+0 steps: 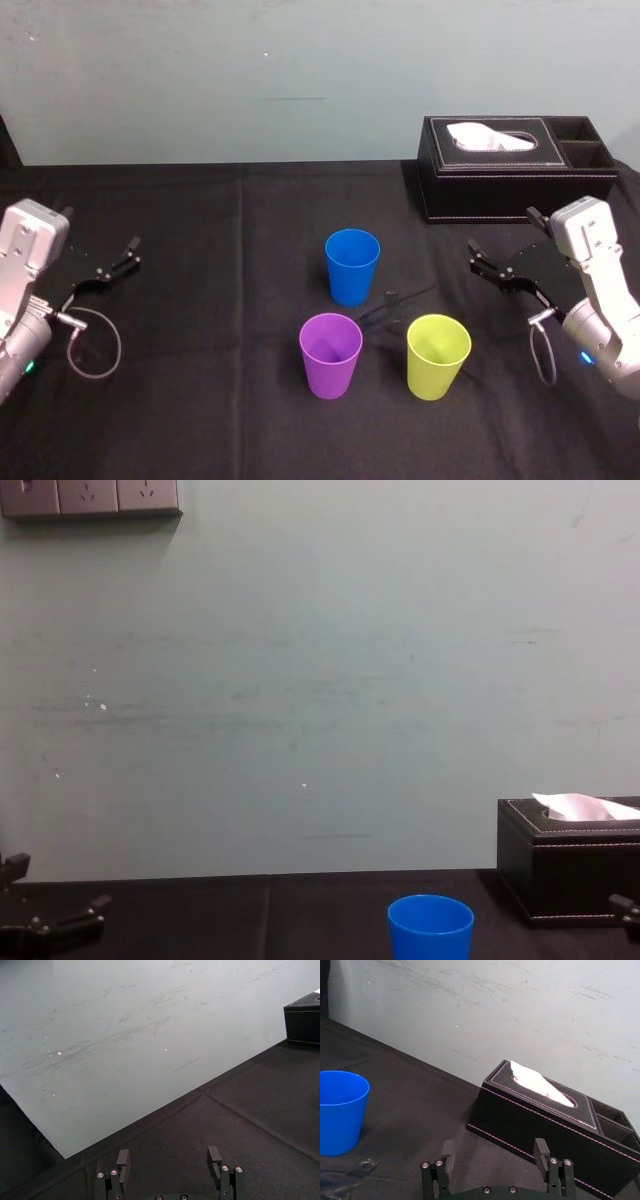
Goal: Stack the three plastic cups sequentially using one hand.
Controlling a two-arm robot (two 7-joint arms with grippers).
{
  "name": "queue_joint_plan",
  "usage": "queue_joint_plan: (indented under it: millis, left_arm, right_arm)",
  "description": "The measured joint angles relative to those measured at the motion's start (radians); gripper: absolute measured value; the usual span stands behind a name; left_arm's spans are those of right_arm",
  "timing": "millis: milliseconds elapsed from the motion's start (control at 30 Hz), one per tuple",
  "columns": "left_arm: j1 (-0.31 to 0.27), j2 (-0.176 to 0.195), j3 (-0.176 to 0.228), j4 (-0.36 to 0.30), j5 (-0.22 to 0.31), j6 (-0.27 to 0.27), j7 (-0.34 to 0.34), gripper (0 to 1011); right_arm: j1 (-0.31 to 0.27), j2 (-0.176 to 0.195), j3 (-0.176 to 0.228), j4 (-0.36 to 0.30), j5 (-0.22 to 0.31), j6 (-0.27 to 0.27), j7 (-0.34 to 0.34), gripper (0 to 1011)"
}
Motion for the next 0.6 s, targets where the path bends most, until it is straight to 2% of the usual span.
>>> queue_joint_plan:
  millis: [600]
  left_arm:
    - [0.000, 0.000, 0.000, 0.000, 0.000, 0.000, 0.000, 1010]
  right_arm:
    - [0.000, 0.000, 0.000, 0.000, 0.000, 0.000, 0.000, 1003]
